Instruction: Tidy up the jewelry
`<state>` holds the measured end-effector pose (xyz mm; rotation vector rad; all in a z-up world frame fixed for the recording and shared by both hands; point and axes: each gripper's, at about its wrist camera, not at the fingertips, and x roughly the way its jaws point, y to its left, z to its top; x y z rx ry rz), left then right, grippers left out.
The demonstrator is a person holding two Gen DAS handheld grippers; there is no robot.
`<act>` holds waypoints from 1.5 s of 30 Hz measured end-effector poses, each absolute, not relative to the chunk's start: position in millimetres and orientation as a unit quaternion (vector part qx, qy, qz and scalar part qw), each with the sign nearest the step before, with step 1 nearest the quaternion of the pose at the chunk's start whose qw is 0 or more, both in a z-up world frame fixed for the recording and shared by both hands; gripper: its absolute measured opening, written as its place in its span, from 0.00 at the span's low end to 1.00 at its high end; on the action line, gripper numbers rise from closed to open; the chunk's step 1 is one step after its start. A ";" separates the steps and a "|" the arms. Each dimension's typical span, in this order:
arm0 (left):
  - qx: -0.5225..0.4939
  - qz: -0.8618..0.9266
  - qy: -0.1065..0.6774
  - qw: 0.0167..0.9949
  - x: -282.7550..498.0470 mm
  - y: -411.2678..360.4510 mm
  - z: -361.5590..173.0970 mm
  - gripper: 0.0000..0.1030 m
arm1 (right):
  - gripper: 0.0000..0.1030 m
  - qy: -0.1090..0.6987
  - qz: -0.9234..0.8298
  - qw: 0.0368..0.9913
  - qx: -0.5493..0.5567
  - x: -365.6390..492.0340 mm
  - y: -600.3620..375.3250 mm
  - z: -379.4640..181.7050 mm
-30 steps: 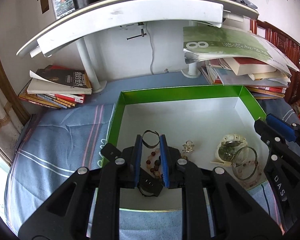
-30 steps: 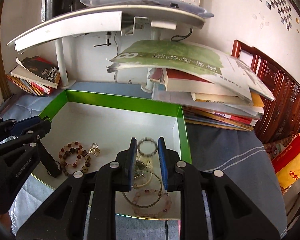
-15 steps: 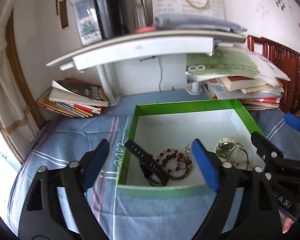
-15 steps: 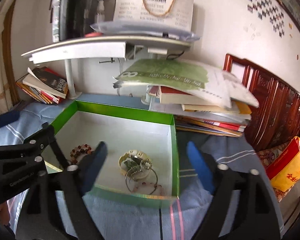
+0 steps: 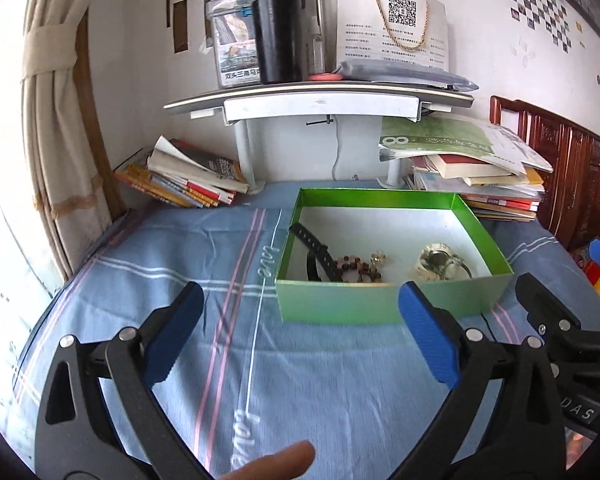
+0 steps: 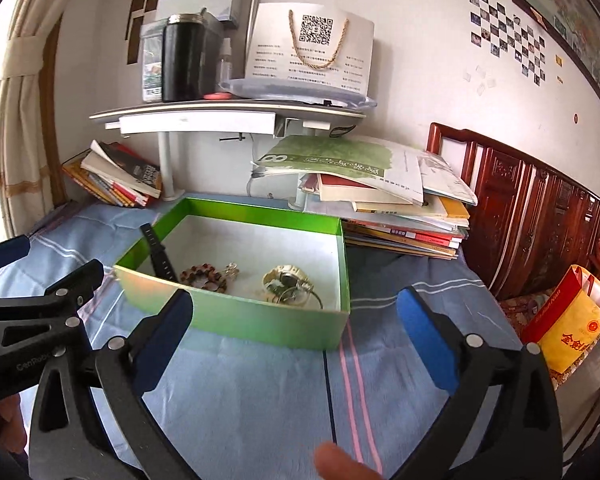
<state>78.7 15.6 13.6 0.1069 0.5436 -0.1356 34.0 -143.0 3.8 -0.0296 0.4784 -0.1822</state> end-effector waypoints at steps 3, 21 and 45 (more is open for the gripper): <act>0.046 -0.068 0.265 0.961 66.4 22.1 15.7 0.96 | 0.97 0.235 -0.091 0.968 -0.012 26.0 -139.8 5.1; 0.053 -0.068 0.265 0.960 53.0 28.6 19.2 0.96 | 0.97 0.230 -0.096 0.968 0.000 14.4 -136.7 8.9; 0.062 -0.068 0.261 0.961 48.6 22.8 23.7 0.96 | 0.97 0.228 -0.100 0.968 0.006 12.0 -141.7 10.6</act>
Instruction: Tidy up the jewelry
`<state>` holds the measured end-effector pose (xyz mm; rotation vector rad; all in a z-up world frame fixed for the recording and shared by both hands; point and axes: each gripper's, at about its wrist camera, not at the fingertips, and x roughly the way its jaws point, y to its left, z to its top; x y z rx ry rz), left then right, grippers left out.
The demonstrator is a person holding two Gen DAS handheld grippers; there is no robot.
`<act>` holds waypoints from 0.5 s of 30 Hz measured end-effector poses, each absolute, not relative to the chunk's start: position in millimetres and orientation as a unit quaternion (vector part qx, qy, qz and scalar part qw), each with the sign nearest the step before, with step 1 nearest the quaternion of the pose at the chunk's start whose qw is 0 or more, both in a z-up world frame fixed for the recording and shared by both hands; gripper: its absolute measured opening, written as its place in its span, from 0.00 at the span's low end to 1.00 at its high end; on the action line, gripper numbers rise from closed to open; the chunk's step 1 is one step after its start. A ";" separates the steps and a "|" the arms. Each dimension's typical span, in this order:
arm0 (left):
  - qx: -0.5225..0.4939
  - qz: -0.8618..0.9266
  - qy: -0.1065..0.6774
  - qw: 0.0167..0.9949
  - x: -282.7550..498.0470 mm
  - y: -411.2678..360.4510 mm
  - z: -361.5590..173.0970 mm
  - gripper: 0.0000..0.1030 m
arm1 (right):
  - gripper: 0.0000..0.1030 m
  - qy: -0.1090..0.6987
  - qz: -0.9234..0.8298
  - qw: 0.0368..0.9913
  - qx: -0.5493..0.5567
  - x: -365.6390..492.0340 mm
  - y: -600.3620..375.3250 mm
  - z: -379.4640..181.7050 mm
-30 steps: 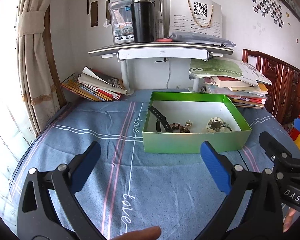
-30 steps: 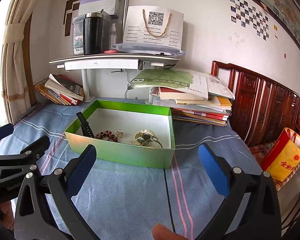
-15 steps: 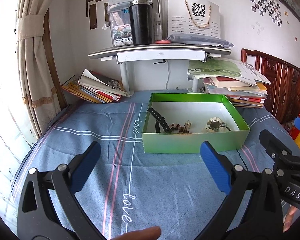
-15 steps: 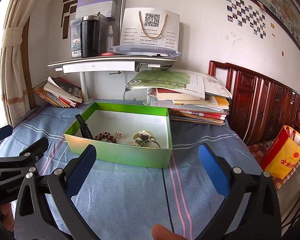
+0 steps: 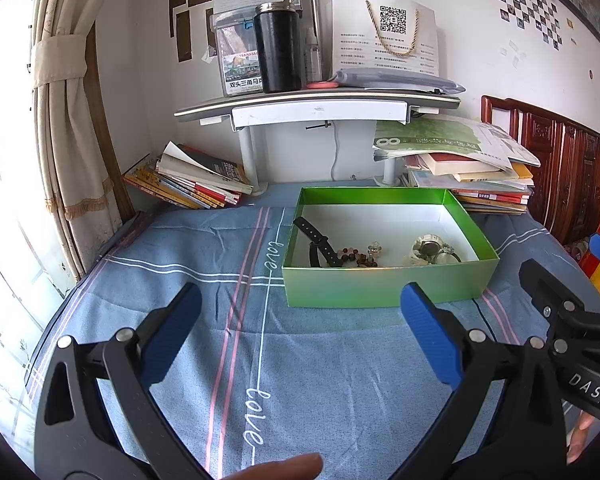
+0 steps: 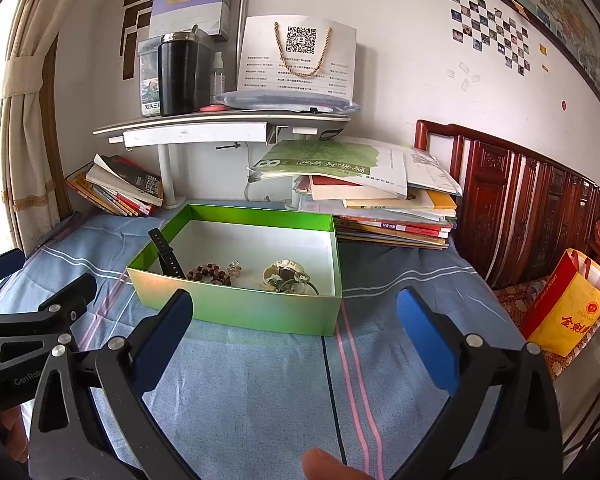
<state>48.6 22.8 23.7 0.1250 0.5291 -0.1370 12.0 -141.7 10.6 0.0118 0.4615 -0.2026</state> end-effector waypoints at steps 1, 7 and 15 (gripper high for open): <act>0.062 -0.068 0.261 0.961 48.8 23.0 23.9 0.96 | 0.97 0.228 -0.100 0.968 0.006 12.0 -141.7 10.7; 0.062 -0.068 0.262 0.961 48.6 22.6 23.8 0.96 | 0.97 0.228 -0.103 0.968 0.006 10.3 -142.7 10.2; 0.063 -0.068 0.261 0.961 48.8 22.9 24.0 0.96 | 0.97 0.227 -0.103 0.968 0.006 10.6 -142.3 10.3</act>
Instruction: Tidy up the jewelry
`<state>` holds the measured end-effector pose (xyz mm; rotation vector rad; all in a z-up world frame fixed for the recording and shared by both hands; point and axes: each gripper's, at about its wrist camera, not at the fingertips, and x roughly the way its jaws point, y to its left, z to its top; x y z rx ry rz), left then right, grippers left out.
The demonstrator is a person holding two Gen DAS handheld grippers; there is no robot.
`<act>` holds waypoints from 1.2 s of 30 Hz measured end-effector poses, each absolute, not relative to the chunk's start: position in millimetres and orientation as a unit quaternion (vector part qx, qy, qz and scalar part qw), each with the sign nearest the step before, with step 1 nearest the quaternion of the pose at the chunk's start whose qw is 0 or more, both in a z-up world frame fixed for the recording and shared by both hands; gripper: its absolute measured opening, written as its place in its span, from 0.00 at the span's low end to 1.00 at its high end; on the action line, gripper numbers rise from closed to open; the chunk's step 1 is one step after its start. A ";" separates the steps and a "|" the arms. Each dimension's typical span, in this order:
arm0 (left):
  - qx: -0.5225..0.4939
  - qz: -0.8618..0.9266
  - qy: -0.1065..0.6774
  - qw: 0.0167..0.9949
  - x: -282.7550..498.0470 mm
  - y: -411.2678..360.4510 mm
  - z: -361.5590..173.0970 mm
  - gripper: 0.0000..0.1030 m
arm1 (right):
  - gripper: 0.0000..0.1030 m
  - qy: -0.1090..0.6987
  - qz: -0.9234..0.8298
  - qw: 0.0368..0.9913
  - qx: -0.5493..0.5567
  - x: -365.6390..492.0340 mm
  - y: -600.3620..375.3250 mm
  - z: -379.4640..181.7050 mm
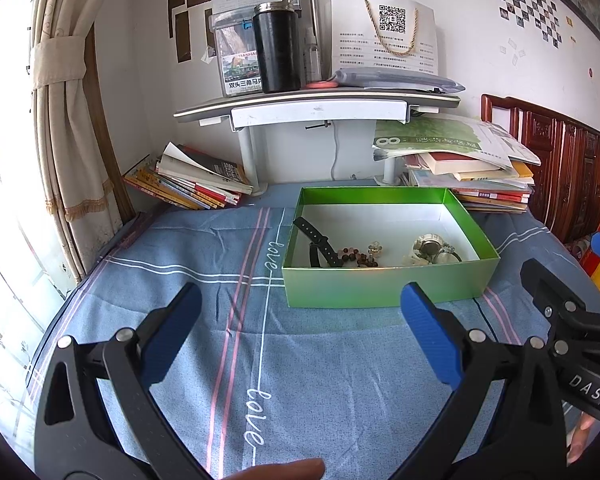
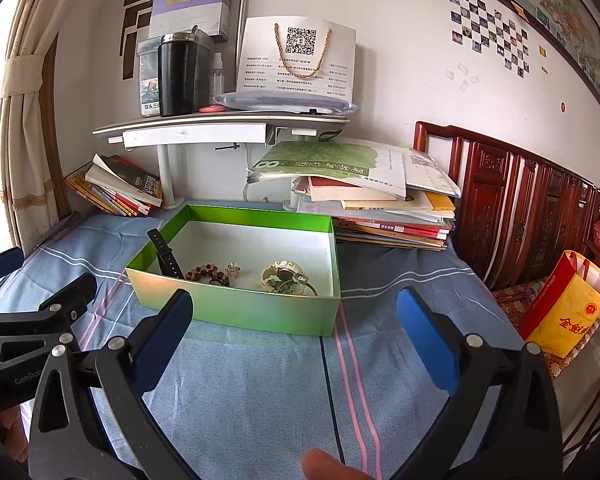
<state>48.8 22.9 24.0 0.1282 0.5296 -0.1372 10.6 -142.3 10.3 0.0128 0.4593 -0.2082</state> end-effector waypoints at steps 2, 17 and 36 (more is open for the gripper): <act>0.064 -0.068 0.261 0.961 48.9 23.5 24.4 0.96 | 0.97 0.227 -0.104 0.968 0.006 10.2 -142.6 10.3; 0.065 -0.069 0.261 0.961 49.2 23.5 25.4 0.96 | 0.97 0.226 -0.105 0.968 0.006 9.2 -143.2 10.6; 0.067 -0.071 0.264 0.960 50.3 24.0 25.5 0.96 | 0.97 0.227 -0.104 0.968 0.006 8.4 -145.2 10.9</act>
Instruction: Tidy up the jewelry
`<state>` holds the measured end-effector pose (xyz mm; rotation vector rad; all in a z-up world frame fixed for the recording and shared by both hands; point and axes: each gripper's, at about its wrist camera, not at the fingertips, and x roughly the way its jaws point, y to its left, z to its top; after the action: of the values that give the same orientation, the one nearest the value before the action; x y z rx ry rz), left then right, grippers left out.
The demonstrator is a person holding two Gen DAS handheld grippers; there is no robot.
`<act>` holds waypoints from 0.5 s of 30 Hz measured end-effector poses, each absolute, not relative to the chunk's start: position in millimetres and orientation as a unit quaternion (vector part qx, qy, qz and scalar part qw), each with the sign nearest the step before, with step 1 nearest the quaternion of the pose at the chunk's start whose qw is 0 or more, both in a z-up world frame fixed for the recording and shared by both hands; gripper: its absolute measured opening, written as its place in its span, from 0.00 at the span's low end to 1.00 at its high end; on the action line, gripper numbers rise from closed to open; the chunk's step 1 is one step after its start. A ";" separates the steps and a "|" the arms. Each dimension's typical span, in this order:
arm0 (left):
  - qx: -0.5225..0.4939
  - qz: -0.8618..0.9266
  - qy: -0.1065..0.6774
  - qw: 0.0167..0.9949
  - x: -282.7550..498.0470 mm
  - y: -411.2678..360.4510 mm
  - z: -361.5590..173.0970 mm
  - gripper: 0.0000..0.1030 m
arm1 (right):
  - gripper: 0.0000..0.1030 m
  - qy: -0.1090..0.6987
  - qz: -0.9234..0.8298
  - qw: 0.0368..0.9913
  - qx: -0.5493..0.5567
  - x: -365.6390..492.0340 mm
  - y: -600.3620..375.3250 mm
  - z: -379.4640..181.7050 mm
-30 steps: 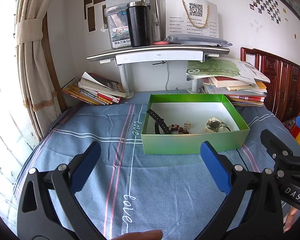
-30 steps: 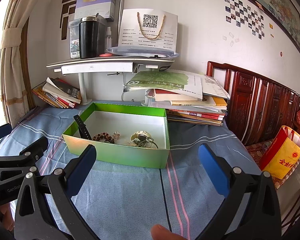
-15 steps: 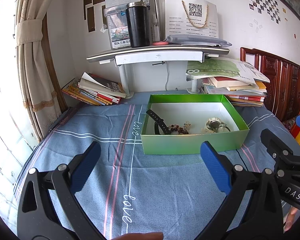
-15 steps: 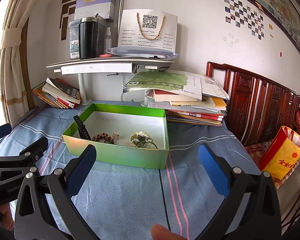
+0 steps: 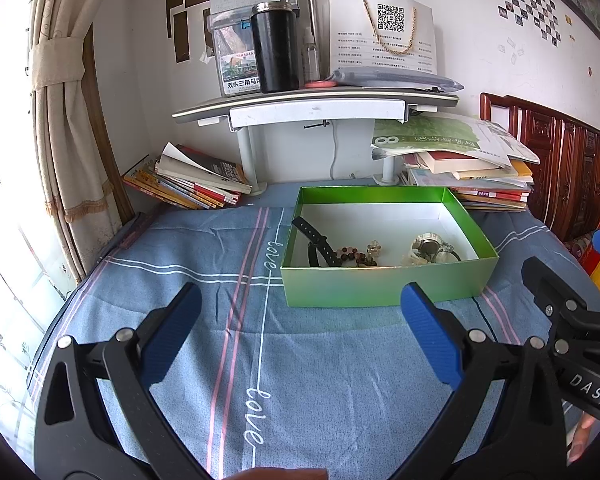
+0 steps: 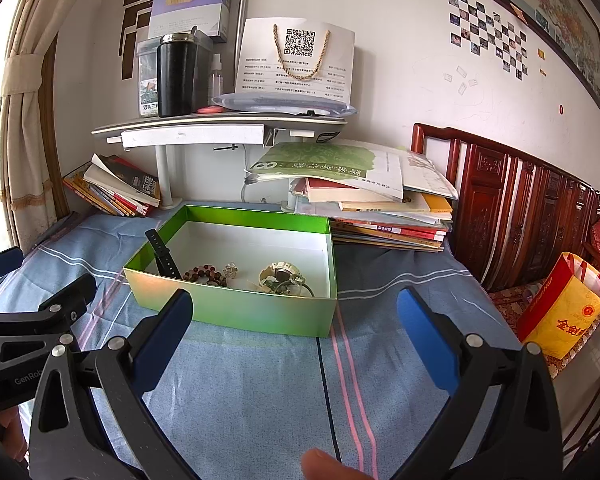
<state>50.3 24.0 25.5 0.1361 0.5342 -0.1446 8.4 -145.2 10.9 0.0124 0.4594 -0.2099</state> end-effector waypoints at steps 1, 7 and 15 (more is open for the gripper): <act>0.068 -0.072 0.264 0.960 50.2 24.4 25.2 0.96 | 0.97 0.227 -0.104 0.968 0.006 8.4 -145.4 11.1; 0.069 -0.073 0.263 0.959 50.1 24.9 24.8 0.96 | 0.97 0.227 -0.104 0.968 0.006 8.4 -145.5 10.6; 0.070 -0.075 0.266 0.958 51.4 26.8 23.6 0.96 | 0.97 0.229 -0.104 0.968 0.006 8.1 -147.5 9.9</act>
<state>51.4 26.8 23.6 0.1423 0.5398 -0.1522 8.1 -147.5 9.9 0.0118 0.4624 -0.2103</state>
